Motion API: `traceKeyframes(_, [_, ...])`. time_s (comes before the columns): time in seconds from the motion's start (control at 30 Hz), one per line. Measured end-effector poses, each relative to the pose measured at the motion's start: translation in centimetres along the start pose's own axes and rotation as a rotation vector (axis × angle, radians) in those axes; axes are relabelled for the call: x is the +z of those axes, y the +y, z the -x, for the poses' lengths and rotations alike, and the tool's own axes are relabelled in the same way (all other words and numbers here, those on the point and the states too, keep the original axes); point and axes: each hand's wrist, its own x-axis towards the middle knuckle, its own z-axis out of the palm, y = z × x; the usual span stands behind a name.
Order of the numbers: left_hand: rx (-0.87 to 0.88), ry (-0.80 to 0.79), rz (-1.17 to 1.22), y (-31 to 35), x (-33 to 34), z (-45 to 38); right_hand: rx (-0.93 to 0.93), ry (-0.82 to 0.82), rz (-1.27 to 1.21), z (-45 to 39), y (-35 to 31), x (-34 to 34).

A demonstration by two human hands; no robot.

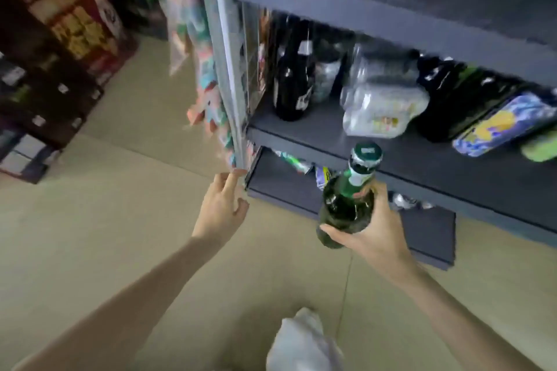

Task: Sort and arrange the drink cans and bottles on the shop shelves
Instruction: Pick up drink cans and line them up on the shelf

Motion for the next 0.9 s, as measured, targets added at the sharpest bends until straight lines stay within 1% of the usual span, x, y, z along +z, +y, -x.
traceKeyframes(0.13, [-0.065,-0.039,0.012,-7.5,9.7,-2.7,-0.044,-0.049,0.036,-4.4,9.9,9.0])
traceKeyframes(0.23, [-0.186,0.010,0.125,-12.1,15.5,-4.2,-0.157,-0.122,0.089,-8.6,14.7,13.5])
traceKeyframes(0.27, [-0.192,0.031,0.165,-13.3,17.1,-4.7,-0.201,-0.130,0.099,-10.0,16.0,14.6])
traceKeyframes(0.33, [-0.158,0.062,0.219,-15.1,20.1,-5.9,-0.275,-0.115,0.101,-12.0,18.2,16.5])
traceKeyframes(0.4, [-0.138,0.084,0.279,-16.3,22.3,-7.1,-0.323,-0.038,0.093,-13.3,19.9,18.0])
traceKeyframes(0.47, [-0.161,0.094,0.340,-17.1,23.8,-8.0,-0.331,0.036,0.068,-14.4,20.9,19.2])
traceKeyframes(0.57, [-0.177,0.096,0.382,-17.5,24.9,-8.7,-0.347,0.101,0.020,-15.8,21.5,20.3])
traceKeyframes(0.73, [-0.112,0.110,0.397,-18.1,25.0,-9.5,-0.323,0.157,0.011,-18.2,21.4,21.5])
traceKeyframes(0.9, [-0.045,0.105,0.392,-18.7,25.2,-10.6,-0.279,0.253,-0.074,-21.2,21.2,22.8])
